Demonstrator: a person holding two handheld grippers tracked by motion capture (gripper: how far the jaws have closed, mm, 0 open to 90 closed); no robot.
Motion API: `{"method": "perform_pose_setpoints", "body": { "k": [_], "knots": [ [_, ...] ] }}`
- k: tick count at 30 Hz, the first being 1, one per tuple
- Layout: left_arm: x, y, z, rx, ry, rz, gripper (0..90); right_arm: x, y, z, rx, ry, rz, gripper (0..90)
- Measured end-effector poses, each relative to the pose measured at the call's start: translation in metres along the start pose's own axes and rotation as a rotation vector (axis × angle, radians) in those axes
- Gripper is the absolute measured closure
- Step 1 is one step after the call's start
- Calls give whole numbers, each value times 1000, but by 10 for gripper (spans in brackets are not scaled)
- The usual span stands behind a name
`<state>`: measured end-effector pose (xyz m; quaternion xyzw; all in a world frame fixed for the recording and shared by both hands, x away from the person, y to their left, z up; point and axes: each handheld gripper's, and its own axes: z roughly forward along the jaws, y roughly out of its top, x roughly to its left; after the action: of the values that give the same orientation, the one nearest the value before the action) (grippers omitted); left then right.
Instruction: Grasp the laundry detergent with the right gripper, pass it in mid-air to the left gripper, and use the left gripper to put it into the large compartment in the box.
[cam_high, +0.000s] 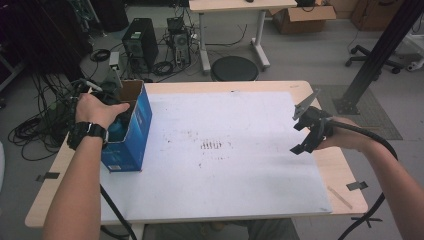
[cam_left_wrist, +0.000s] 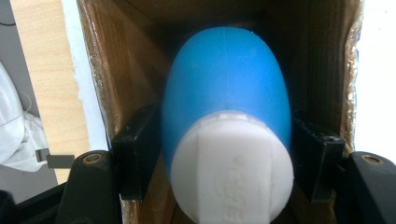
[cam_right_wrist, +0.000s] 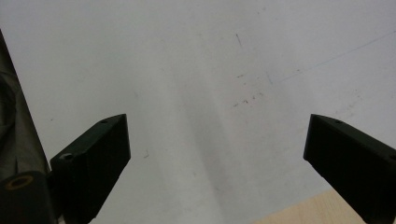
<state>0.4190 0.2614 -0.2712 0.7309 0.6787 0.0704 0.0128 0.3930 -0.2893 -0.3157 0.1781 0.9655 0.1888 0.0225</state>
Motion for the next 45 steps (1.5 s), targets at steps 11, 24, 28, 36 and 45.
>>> {"method": "perform_pose_setpoints", "body": {
  "k": [11,24,28,36,45],
  "knots": [
    [0,-2,-28,-41,5,20,277,0,-1,-2,-6,0,3,71],
    [-28,-8,-77,-123,10,160,230,4,7,-8,-21,-3,-10,71],
    [-50,-9,-80,-132,-6,231,216,6,11,-8,-32,-1,-16,71],
    [-95,-9,-70,-128,-24,371,176,11,18,-7,-35,9,-33,67],
    [-143,-12,-47,-123,-71,540,132,12,19,-7,-53,25,-47,60]
  ]
}}
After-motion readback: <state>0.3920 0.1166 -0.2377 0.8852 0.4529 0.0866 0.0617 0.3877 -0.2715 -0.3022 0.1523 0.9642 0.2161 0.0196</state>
